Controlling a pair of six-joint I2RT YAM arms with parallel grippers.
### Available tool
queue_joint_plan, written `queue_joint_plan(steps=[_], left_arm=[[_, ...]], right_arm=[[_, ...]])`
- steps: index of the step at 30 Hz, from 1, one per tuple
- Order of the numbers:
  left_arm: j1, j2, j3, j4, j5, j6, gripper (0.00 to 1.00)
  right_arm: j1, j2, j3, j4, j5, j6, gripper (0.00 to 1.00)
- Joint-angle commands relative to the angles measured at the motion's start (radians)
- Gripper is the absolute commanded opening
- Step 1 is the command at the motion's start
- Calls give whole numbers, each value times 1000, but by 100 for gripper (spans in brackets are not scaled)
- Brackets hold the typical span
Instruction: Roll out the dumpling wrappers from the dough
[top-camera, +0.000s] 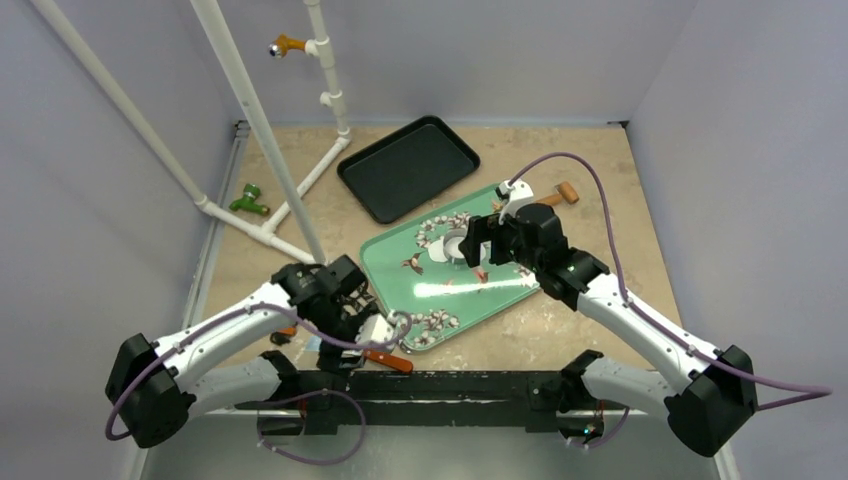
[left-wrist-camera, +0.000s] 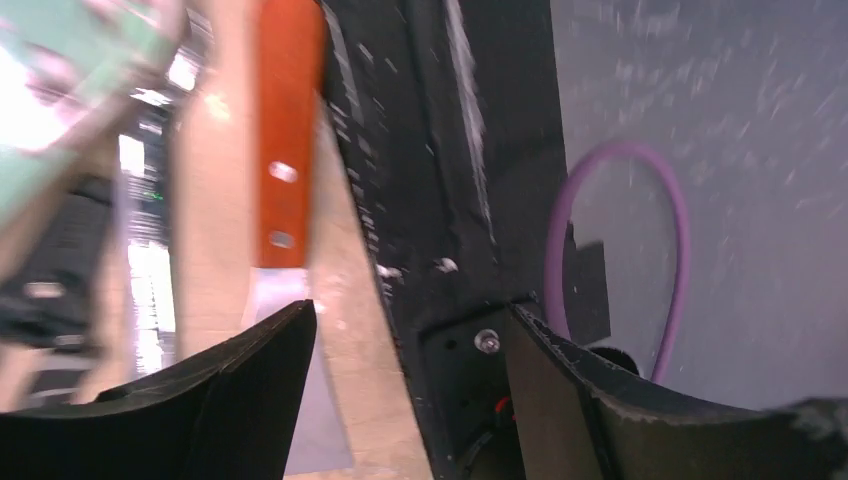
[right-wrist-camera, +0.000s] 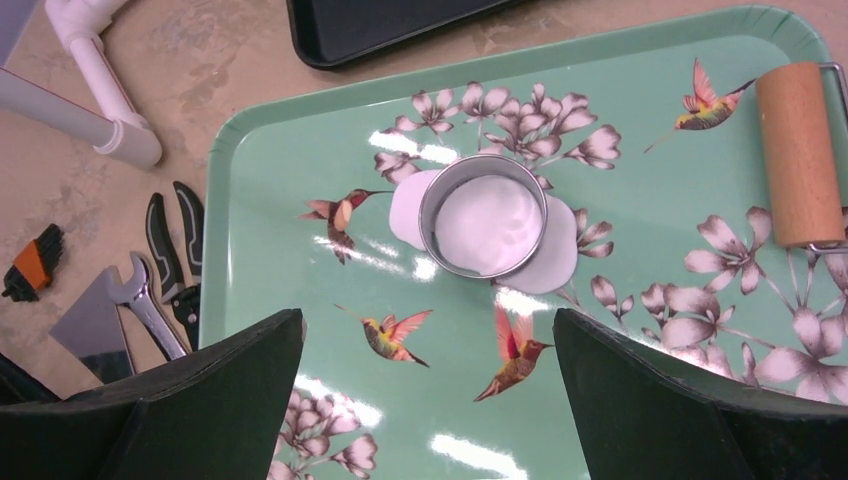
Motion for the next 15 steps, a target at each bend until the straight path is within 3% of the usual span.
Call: queue_joint_plan(steps=[1,5,8,15], left_arm=[[-108,-128,-189,228,-123,46,70],[-239,-57,-247,405,-277,-30,74],[-252,61,-189,458,-392,-86,68],[-258,142,-166,483,-358,-75,68]], right_arm=[[5,-33,-23,26,-31,34,98],[8,-38,-39,34,-26,58,98],[15,-47,-43,33,-15,68,98],[19,-57,-66,39,3,76,98]])
